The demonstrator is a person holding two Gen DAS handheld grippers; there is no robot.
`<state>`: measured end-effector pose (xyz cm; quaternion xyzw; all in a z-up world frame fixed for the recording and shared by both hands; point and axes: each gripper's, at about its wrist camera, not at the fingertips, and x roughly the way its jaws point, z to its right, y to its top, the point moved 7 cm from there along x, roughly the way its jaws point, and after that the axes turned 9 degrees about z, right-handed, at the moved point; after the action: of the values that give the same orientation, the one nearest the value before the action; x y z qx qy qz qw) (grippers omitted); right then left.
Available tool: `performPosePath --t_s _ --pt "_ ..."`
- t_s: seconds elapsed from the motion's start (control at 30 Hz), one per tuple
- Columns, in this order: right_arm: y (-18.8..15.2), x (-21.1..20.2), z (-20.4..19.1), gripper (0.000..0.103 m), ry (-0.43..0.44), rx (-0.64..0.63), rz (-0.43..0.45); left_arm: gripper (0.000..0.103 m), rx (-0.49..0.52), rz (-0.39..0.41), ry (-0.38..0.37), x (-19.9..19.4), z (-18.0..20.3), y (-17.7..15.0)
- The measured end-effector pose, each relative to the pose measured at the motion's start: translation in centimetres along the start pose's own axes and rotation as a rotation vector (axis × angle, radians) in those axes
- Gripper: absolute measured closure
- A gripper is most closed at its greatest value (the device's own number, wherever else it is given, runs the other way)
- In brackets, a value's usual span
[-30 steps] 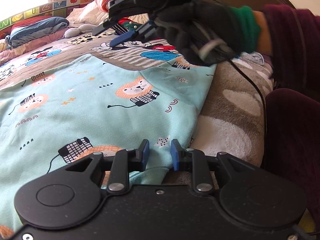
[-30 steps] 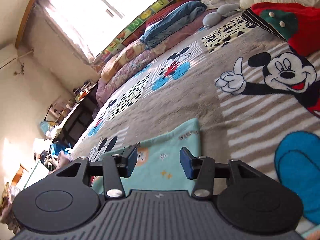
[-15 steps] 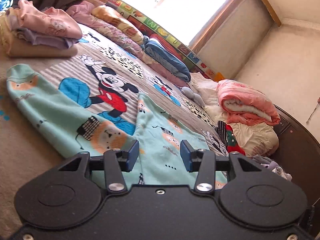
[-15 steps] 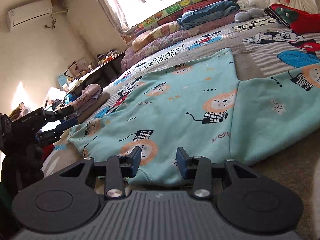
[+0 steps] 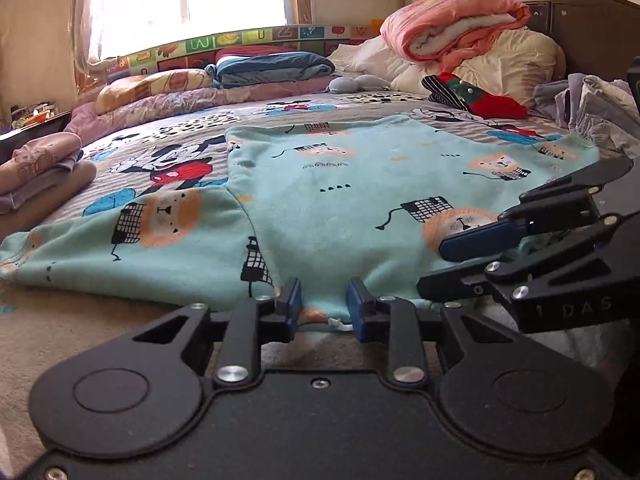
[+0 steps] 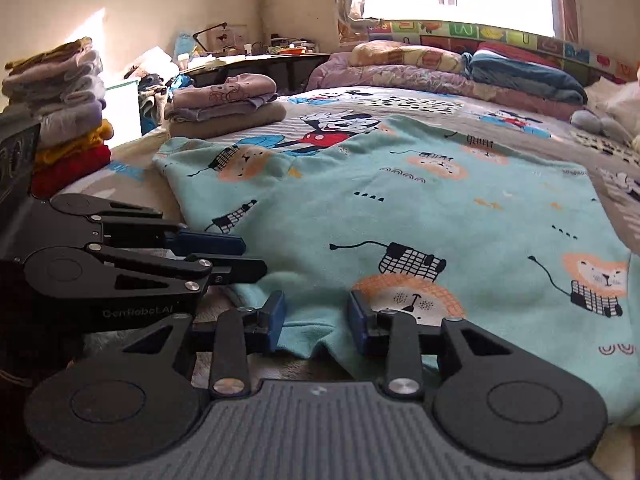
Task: Fold clothes
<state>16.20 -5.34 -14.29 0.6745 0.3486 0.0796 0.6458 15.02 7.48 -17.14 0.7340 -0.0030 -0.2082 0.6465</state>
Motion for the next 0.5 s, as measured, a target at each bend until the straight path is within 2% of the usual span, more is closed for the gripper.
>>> performPosePath --t_s 0.07,0.17,0.2,0.27,0.3,0.33,0.4,0.43,0.47,0.5 --pt "-0.5 0.1 -0.7 0.067 -0.018 -0.055 -0.025 0.077 -0.005 0.03 -0.017 -0.7 -0.4 1.7" --pt "-1.0 0.4 -1.6 0.067 -0.036 -0.11 -0.048 0.077 -0.07 -0.01 0.026 0.7 -2.4 1.3" --pt "-1.0 0.6 -1.7 0.067 -0.037 -0.115 -0.048 0.077 -0.068 -0.033 0.036 1.2 -2.9 0.8" --pt "-1.1 1.0 -2.0 0.067 -0.04 -0.123 -0.05 0.073 -0.004 -0.086 0.039 2.3 -3.8 -0.6" --pt "-1.1 1.1 -2.1 0.067 -0.041 -0.127 -0.05 0.071 -0.005 -0.068 0.051 2.1 -4.5 -0.3" --pt "-1.1 1.3 -2.3 0.065 -0.042 -0.131 -0.051 0.066 -0.015 -0.054 0.087 1.8 -5.5 0.0" --pt "-1.2 1.7 -2.6 0.065 -0.044 -0.139 -0.052 0.068 -0.039 -0.044 0.162 1.5 -7.7 0.3" --pt "-1.3 1.9 -2.7 0.065 -0.045 -0.143 -0.052 0.066 -0.056 -0.075 0.207 1.8 -9.3 -0.3" --pt "-1.3 2.1 -2.9 0.065 -0.046 -0.147 -0.053 0.065 -0.117 -0.091 0.235 2.0 -11.1 -0.9" --pt "-1.3 2.3 -3.0 0.065 -0.047 -0.151 -0.053 0.07 -0.238 -0.082 0.24 1.8 -13.2 -1.2"
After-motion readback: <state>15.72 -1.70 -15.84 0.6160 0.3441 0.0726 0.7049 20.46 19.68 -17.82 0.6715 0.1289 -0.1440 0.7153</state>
